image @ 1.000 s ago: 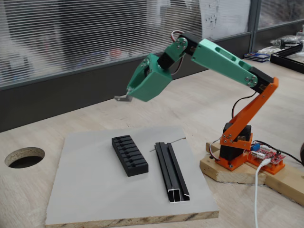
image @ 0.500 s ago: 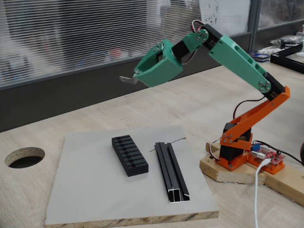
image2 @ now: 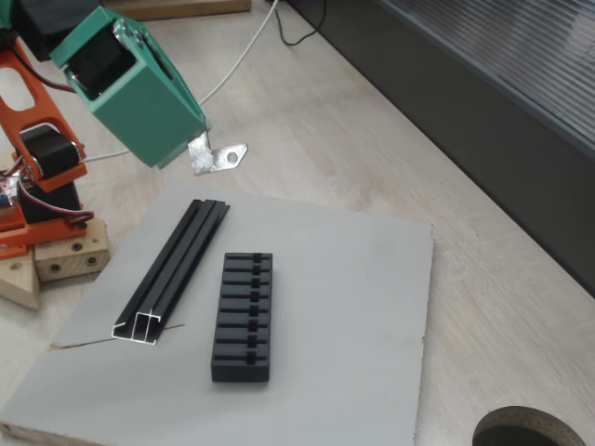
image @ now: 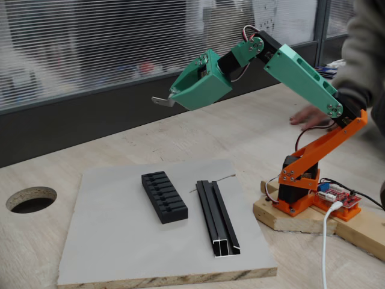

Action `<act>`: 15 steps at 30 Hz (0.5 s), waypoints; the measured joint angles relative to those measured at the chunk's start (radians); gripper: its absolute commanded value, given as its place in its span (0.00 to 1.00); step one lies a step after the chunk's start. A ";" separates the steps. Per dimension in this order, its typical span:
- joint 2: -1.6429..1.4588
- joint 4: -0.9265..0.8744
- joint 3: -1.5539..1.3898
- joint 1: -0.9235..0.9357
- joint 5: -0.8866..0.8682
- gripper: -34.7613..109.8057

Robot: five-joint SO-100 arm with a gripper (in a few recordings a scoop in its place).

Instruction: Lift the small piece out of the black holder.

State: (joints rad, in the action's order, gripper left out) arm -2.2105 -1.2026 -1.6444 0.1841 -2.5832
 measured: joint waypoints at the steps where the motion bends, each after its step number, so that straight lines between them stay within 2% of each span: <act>1: 0.000 0.000 0.000 0.000 0.000 0.28; 15: -0.035 0.000 0.000 0.000 0.000 0.28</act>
State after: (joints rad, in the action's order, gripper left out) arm -2.2457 -1.2026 -1.6444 0.1841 -2.5832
